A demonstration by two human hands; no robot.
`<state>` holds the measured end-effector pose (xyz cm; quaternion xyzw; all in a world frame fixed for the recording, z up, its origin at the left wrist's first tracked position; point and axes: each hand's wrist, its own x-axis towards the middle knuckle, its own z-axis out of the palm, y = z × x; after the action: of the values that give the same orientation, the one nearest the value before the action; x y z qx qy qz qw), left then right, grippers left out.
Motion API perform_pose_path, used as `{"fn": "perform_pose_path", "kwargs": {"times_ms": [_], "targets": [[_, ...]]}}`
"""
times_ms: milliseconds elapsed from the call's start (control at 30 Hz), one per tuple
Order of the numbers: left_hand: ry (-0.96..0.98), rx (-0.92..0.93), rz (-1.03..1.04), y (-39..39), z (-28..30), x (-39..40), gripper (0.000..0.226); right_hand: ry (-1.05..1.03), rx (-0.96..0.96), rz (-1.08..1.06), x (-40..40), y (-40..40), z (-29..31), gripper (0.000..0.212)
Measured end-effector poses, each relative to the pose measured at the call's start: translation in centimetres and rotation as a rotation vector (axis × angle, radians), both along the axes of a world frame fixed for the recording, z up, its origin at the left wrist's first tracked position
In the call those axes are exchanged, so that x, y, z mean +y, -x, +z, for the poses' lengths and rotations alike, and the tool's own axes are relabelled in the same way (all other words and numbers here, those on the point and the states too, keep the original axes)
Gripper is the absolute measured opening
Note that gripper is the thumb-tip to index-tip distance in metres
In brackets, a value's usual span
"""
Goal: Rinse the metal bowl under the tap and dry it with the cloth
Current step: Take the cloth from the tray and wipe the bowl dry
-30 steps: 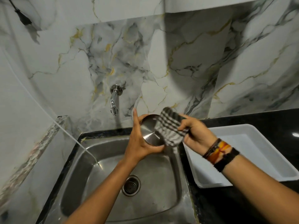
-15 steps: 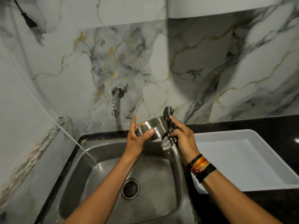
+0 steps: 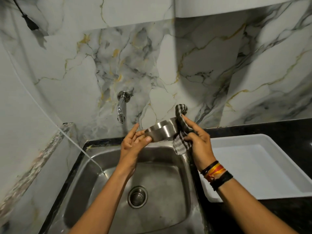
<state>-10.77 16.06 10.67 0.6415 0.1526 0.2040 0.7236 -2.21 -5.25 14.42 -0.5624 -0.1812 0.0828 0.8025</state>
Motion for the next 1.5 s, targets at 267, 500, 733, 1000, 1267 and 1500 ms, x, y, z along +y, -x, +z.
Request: {"fn": "perform_pose_path", "kwargs": {"times_ms": [267, 500, 733, 1000, 1267, 1500], "targets": [[0.182, 0.060, -0.239, -0.7, 1.3, -1.3, 0.155, -0.059, 0.245, 0.066, 1.1, 1.2, -1.8, 0.073], [0.022, 0.078, -0.186, -1.0, 1.6, -0.9, 0.133, 0.291, -0.387, -0.019, 0.7, 4.8, -1.8, 0.074], [0.032, 0.026, -0.174, -0.7, 1.7, -0.1, 0.129, 0.507, -0.855, -0.003, 1.3, 5.5, -2.5, 0.084], [0.246, -0.010, -0.174, 0.2, 2.6, -1.2, 0.152, -0.030, 0.002, 0.096, 2.3, 1.5, -0.6, 0.076], [0.040, -0.014, -0.035, -0.4, 2.6, -1.7, 0.147, -0.380, 0.564, 0.213, 3.7, 2.6, -0.3, 0.071], [-0.285, -0.022, -0.042, -0.9, 2.5, -2.0, 0.159, -0.283, 0.591, 0.394, 3.0, 4.6, -1.0, 0.061]]}}
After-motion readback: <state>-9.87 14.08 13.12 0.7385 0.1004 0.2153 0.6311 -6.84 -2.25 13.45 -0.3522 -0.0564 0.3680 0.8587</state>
